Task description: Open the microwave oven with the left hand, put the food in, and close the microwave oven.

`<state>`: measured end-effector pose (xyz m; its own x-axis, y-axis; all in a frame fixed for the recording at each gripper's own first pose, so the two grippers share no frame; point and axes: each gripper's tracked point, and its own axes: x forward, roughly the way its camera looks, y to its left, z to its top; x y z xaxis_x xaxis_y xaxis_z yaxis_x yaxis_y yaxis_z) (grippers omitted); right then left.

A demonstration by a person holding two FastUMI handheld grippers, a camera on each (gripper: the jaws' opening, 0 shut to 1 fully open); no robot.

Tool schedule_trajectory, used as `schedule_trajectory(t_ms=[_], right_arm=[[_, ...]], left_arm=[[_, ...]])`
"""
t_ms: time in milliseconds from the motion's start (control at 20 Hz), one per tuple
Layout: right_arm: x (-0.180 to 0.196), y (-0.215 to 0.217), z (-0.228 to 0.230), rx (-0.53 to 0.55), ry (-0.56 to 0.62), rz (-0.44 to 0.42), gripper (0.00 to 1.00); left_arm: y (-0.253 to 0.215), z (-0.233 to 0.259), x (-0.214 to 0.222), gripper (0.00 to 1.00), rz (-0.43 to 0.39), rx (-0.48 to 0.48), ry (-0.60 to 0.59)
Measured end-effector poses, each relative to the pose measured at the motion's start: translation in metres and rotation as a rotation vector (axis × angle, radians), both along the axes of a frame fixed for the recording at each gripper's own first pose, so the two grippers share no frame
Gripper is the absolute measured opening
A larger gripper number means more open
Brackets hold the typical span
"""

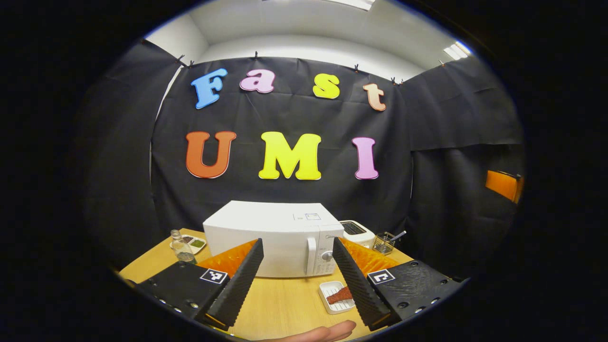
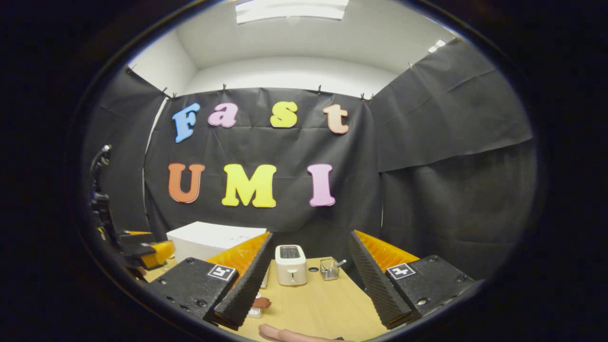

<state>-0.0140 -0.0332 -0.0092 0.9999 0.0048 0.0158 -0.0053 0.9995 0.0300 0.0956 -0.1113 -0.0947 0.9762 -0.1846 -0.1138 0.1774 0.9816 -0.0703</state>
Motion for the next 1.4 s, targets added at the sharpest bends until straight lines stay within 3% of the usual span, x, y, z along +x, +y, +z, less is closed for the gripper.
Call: schedule_trajectory(t_ms=[250,300,400,450,500,550,900,950,1000,1050,1100,1150,1200,1250,1300,1350,1400], right_arm=[[0.002,-0.013,-0.011,0.011,0.001,-0.001,0.9],[0.003,-0.016,-0.014,0.01,0.005,0.001,1.0],[0.004,-0.019,-0.02,0.013,0.014,0.01,1.0],[0.005,-0.023,-0.022,0.016,0.016,0.01,0.9],[0.007,-0.028,-0.023,0.018,0.016,0.006,1.0],[0.01,-0.032,-0.026,0.017,0.015,0.002,0.9],[0.025,-0.049,-0.045,-0.086,-0.012,-0.048,0.9],[0.026,-0.051,-0.047,-0.084,-0.012,-0.05,1.0],[0.027,-0.052,-0.049,-0.077,-0.01,-0.044,1.0],[0.029,-0.053,-0.051,-0.068,-0.006,-0.043,1.0],[0.031,-0.055,-0.053,-0.061,0.0,-0.045,1.0],[0.032,-0.058,-0.056,-0.057,0.001,-0.048,1.0],[0.032,-0.059,-0.056,-0.055,0.0,-0.049,0.91],[0.03,-0.062,-0.057,-0.054,0.0,-0.055,0.91],[0.028,-0.065,-0.057,-0.046,-0.005,-0.068,0.9],[0.026,-0.069,-0.052,-0.036,-0.019,-0.078,0.9],[0.023,-0.069,-0.048,-0.034,-0.032,-0.082,0.9]], left_arm=[[-0.026,-0.062,0.063,0.92,-0.018,-0.022,0.04],[-0.03,-0.079,0.075,0.92,-0.019,-0.028,0.053],[-0.037,-0.115,0.097,0.92,-0.018,-0.034,0.097],[-0.038,-0.13,0.106,0.92,-0.009,-0.021,0.114],[-0.04,-0.144,0.116,0.92,-0.002,-0.016,0.127],[-0.045,-0.154,0.123,0.92,-0.006,-0.02,0.134],[-0.063,-0.172,0.169,0.91,0.007,0.014,0.08],[-0.064,-0.176,0.174,0.79,0.01,0.006,0.078],[-0.066,-0.174,0.18,0.89,0.001,-0.007,0.065],[-0.075,-0.176,0.184,0.79,-0.025,-0.024,0.061],[-0.074,-0.179,0.187,0.61,-0.022,-0.024,0.068],[-0.07,-0.189,0.193,0.57,-0.003,-0.027,0.099],[-0.063,-0.2,0.197,0.43,0.013,-0.041,0.151],[-0.066,-0.203,0.192,0.29,0.01,-0.093,0.174],[-0.067,-0.199,0.195,0.3,0.01,-0.133,0.168],[-0.066,-0.201,0.197,0.18,0.014,-0.123,0.182],[-0.065,-0.201,0.196,0.24,0.022,-0.09,0.176]])
